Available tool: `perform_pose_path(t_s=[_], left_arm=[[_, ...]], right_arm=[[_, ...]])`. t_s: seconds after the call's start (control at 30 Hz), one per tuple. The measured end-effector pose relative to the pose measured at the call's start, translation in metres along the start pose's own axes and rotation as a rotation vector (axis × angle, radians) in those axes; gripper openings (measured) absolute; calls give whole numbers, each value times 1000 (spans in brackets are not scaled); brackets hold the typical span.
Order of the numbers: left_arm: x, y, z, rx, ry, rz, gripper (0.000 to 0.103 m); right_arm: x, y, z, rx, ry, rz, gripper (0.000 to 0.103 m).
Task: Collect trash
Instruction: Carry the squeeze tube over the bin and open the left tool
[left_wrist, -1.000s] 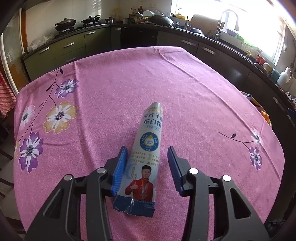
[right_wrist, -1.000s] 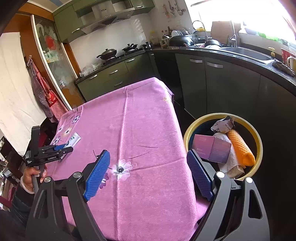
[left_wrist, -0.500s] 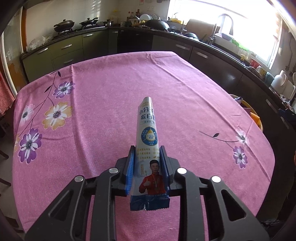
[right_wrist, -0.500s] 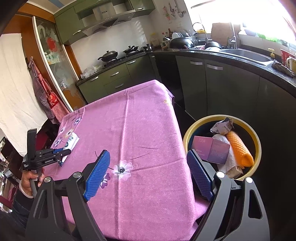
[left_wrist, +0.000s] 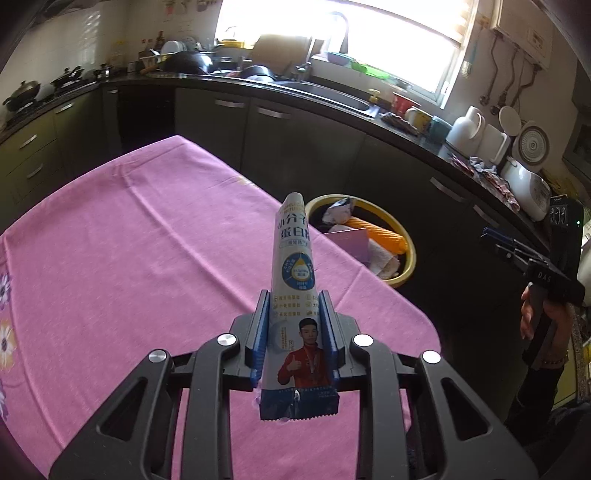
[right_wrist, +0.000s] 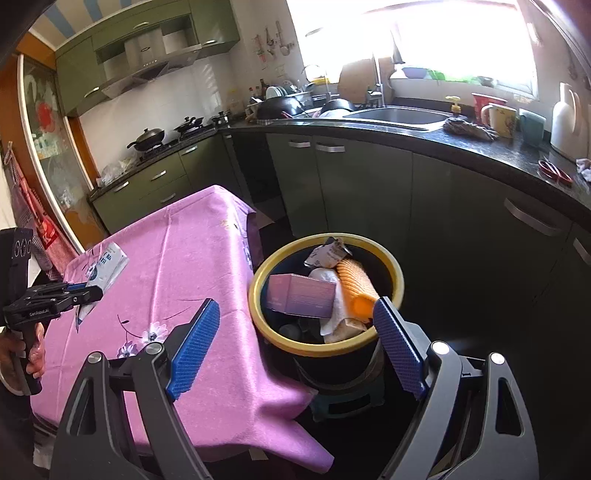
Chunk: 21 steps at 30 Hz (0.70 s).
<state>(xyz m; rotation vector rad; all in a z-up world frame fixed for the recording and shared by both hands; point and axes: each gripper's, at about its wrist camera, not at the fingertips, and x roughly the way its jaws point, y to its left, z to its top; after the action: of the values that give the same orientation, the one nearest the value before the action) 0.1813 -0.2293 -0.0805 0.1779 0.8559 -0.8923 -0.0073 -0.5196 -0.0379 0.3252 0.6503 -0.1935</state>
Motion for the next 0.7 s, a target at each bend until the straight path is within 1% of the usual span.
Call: perform_pose_path(t_s=[0.13,0.2,0.27,0.37,0.5,0.57,0.7], left_arm=[[44,-43,35,53,36,-71,25],[69,-61,52,58,67,-106,25],[96,-77,68,56,88,-127,25],[136,-97,88,44,111,-128,25],[183,-114,106,-23,161,-135,25],[202,-122,113,-51,176,-114,25],[224,-127,114,-111,200,-84,25]], right_arm=[[-6,-28,-9,52,-11,-21,84],[-6,-42,-13,82,-12,-15,84],[-8,-54,-18,101,-14,-18,84],[-8,-68,-21,116,-17,-33,84],[-7,-84,-25,139,-12,-22,85],[-4,-86,-28,150,-6,-14,85],[2,-93,-31,174,5,3,85]])
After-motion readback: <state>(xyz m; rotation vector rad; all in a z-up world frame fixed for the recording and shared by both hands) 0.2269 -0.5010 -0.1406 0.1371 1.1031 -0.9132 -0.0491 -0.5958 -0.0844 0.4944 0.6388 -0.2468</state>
